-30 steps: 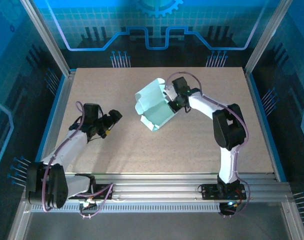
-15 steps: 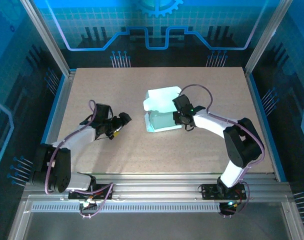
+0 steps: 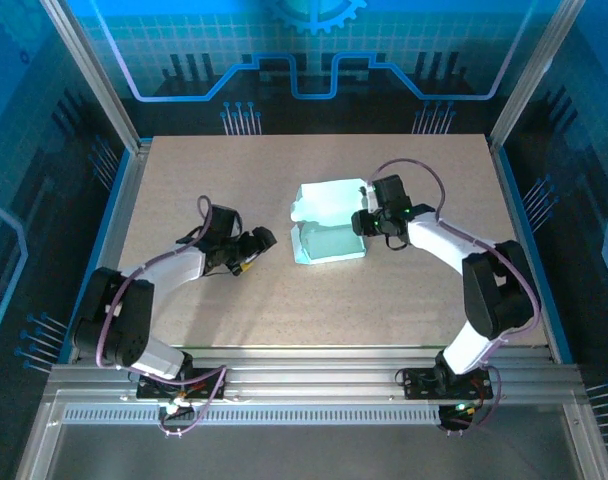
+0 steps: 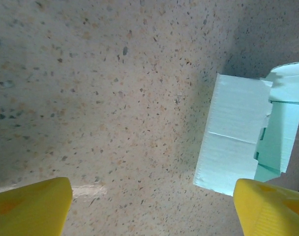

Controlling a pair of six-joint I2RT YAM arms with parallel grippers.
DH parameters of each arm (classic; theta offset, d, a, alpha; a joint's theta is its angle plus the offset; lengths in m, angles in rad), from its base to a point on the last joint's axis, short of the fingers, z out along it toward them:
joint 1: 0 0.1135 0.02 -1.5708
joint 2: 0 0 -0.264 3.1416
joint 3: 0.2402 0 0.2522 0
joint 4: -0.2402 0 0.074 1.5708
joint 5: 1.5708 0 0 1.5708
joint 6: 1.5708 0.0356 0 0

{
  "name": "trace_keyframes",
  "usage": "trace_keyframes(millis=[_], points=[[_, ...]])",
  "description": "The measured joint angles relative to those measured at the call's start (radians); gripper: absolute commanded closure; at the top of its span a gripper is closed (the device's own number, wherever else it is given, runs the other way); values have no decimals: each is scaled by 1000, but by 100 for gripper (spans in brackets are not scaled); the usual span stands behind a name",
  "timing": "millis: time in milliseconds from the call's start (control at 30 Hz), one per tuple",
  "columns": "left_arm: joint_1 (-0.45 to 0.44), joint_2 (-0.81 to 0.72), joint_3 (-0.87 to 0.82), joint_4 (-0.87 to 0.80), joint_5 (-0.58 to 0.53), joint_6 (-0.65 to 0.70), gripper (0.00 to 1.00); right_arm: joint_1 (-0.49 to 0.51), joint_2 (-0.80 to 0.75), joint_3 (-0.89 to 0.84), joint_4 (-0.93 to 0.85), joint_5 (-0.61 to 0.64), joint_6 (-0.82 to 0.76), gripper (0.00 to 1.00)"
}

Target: Fold the paper box

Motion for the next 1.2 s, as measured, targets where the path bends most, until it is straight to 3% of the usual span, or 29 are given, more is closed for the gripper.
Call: trace_keyframes(millis=[467,733,1000,1200], points=[[-82,182,47,156,22,-51,26,-2,87,6,7,-17,-6,73],[-85,200,55,178,21,-100,24,-2,110,6,7,-17,-6,72],[-90,225,79,177,21,-140,25,-2,128,6,8,-18,-1,90],[-100,232,90,181,19,-134,24,-3,126,1,16,-18,2,94]])
